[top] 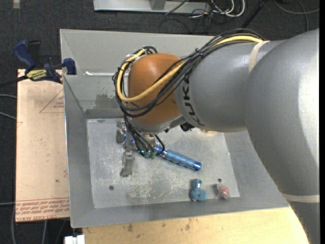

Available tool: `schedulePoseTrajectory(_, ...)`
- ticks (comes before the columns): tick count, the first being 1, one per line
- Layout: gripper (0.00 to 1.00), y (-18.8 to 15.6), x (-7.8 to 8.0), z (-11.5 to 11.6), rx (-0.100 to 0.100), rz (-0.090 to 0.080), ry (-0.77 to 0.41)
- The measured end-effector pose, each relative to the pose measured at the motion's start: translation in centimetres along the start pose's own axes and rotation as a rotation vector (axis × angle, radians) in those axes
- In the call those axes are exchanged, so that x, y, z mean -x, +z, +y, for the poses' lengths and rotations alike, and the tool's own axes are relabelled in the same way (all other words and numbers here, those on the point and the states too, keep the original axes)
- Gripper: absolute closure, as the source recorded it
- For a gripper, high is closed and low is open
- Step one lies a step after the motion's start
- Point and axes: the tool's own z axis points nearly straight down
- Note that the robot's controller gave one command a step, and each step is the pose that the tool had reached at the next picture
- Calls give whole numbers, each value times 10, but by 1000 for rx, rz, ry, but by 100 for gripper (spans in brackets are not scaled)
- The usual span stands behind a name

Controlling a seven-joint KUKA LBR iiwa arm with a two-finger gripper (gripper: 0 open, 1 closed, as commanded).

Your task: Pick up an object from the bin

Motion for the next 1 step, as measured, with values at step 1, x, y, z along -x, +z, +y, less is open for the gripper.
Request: schedulePoseTrajectory(1, 0, 60, 95, -34, -1, -11, -102)
